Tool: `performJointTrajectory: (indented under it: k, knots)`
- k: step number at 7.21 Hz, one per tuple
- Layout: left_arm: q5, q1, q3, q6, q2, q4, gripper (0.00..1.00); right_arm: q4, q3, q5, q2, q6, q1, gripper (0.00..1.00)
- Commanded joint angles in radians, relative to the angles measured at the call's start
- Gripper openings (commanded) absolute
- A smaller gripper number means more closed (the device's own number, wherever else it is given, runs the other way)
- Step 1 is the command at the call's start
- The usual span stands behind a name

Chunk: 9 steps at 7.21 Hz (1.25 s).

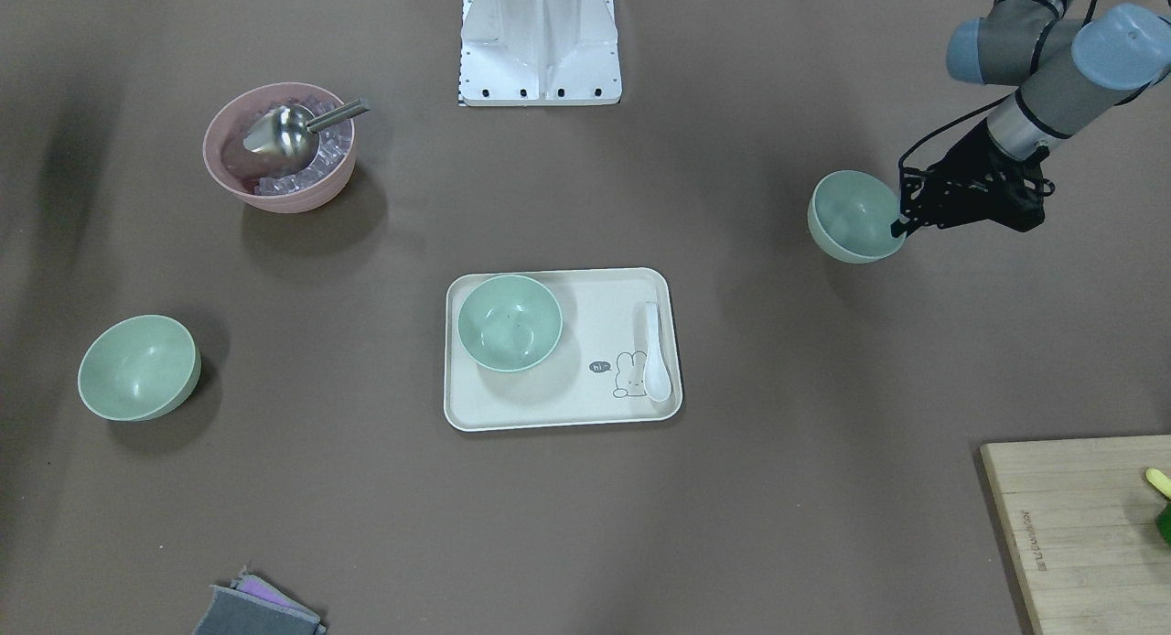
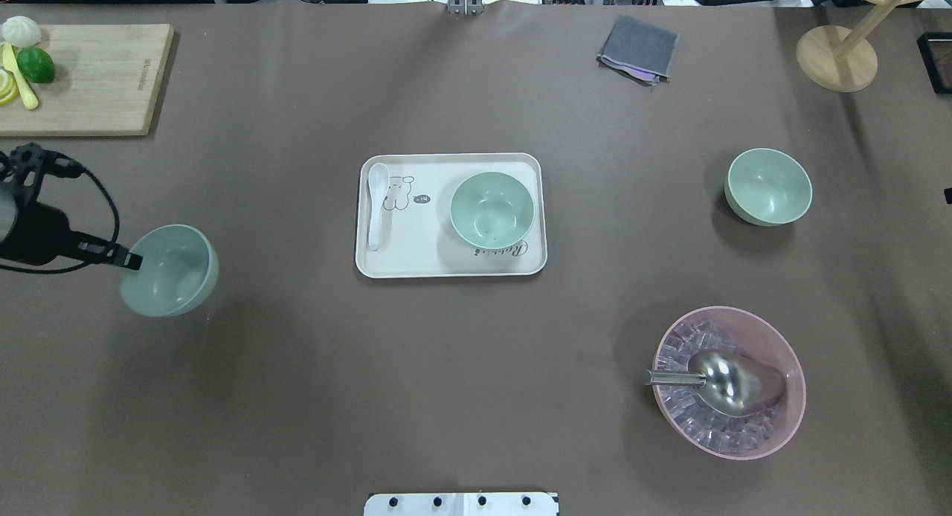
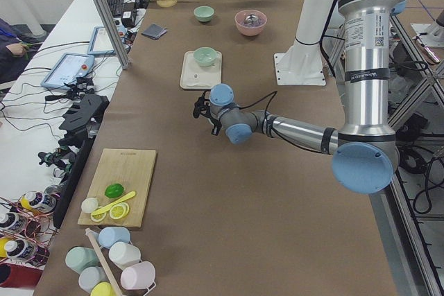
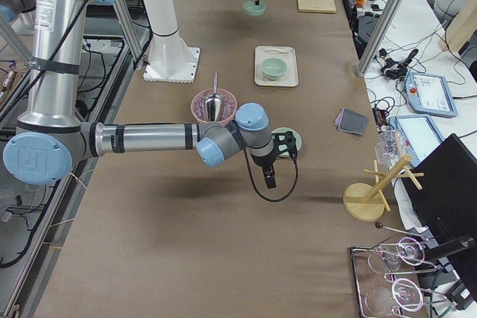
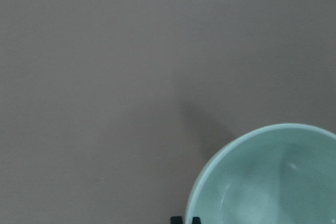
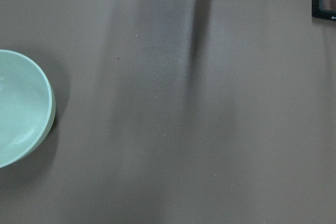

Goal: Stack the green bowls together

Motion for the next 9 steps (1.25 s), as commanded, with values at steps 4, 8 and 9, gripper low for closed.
performJointTrajectory:
  k: [4, 8, 9]
  knots:
    - [0.089, 0.151, 0.032, -0.259, -0.533, 0.433, 0.0, 0.0, -0.002, 0.006, 0.0, 0.003, -0.009, 1.0]
    - [0.178, 0.207, 0.382, -0.344, -0.863, 0.45, 0.0, 0.0, -0.002, 0.006, 0.003, 0.003, -0.015, 1.0]
    - [0.21, 0.228, 0.408, -0.362, -0.885, 0.449, 0.0, 0.0, -0.003, 0.006, 0.003, 0.003, -0.017, 1.0]
